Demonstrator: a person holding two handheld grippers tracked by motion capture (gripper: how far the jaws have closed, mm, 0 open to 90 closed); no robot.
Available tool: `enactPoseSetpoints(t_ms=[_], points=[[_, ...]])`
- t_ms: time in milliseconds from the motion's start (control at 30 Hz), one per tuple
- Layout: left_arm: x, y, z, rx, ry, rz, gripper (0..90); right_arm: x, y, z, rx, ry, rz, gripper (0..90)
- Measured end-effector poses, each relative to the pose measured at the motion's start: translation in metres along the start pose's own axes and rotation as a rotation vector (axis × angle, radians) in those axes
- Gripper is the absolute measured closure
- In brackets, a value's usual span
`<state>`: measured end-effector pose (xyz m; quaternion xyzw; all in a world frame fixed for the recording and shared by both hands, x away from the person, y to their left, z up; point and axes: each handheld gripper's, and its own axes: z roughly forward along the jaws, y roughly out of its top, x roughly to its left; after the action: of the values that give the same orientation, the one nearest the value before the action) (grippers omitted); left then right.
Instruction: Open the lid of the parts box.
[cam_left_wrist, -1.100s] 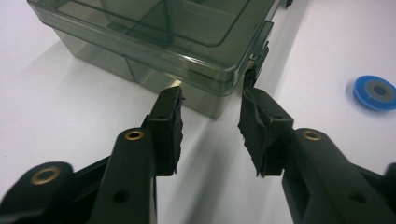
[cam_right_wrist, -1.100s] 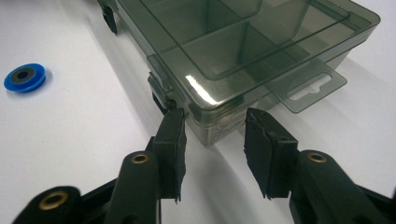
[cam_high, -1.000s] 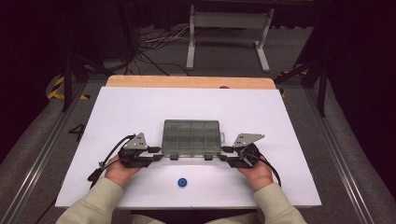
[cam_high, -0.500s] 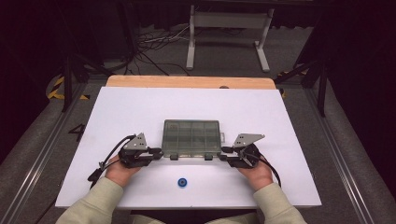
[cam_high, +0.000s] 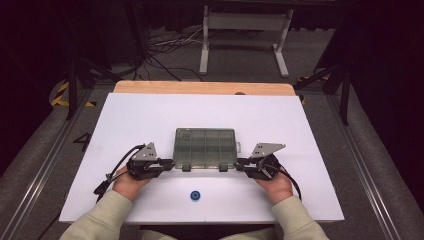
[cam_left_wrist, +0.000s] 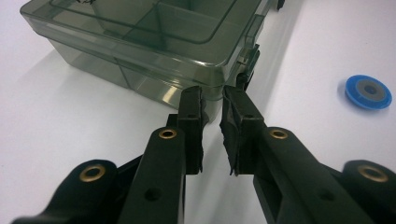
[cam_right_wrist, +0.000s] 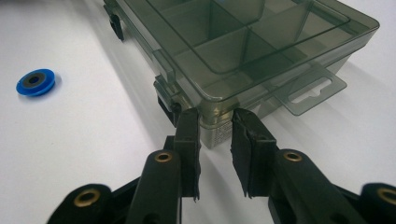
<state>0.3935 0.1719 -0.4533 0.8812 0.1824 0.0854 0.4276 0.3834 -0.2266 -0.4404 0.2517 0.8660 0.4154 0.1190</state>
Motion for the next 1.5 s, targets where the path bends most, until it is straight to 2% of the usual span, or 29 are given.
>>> enactPoseSetpoints(t_ms=[267,467,633,667,767,833,867,900,933,1033,1067,1167,1267,1333,1400,1433,1500], points=[[-0.002,0.003,-0.006,-0.045,0.006,0.007,80.0,0.0,0.003,-0.006,-0.028,0.007,-0.001,78.2],[-0.002,0.004,-0.009,-0.093,0.004,-0.008,79.8,0.0,0.005,-0.009,-0.058,0.003,0.004,78.5],[-0.003,0.005,-0.008,-0.117,0.005,-0.005,79.3,-0.001,0.006,-0.011,-0.072,0.011,0.014,78.3],[-0.003,0.006,-0.008,-0.12,0.011,0.006,79.2,-0.001,0.006,-0.011,-0.071,0.01,0.016,77.8],[-0.004,0.007,-0.008,-0.138,0.005,0.001,78.6,-0.002,0.006,-0.012,-0.068,-0.001,0.018,71.4],[-0.004,0.008,-0.008,-0.149,0.013,0.006,78.4,-0.002,0.007,-0.011,-0.063,-0.021,0.026,57.1],[-0.003,0.008,-0.008,-0.153,0.013,0.006,78.2,-0.002,0.008,-0.009,-0.062,-0.03,0.04,45.9],[-0.003,0.008,-0.007,-0.158,0.011,0.003,77.8,-0.003,0.008,-0.008,-0.06,-0.04,0.052,38.9],[-0.003,0.008,-0.007,-0.162,0.008,0.0,77.4,-0.004,0.009,-0.007,-0.061,-0.052,0.055,36.1],[-0.005,0.009,-0.007,-0.176,0.008,-0.008,76.7,-0.004,0.012,-0.005,-0.073,-0.096,0.036,31.3],[-0.005,0.009,-0.007,-0.176,0.008,-0.008,76.6,-0.004,0.012,-0.005,-0.073,-0.096,0.036,31.3],[-0.005,0.009,-0.007,-0.175,0.011,-0.001,76.3,-0.004,0.018,-0.005,-0.066,-0.138,0.013,30.5],[-0.007,0.009,-0.006,-0.173,0.008,-0.005,75.8,-0.005,0.021,-0.004,-0.064,-0.145,0.009,30.5],[-0.007,0.01,-0.007,-0.164,0.006,0.016,74.8,-0.007,0.024,-0.003,-0.061,-0.154,0.019,30.5],[-0.01,0.01,-0.006,-0.163,-0.005,0.012,74.0,-0.008,0.025,-0.003,-0.061,-0.155,0.025,30.5],[-0.012,0.01,-0.004,-0.154,-0.003,0.034,72.3,-0.009,0.026,-0.004,-0.066,-0.155,0.03,30.5],[-0.014,0.011,-0.003,-0.149,-0.008,0.045,71.3,-0.009,0.026,-0.004,-0.069,-0.155,0.032,30.5]])
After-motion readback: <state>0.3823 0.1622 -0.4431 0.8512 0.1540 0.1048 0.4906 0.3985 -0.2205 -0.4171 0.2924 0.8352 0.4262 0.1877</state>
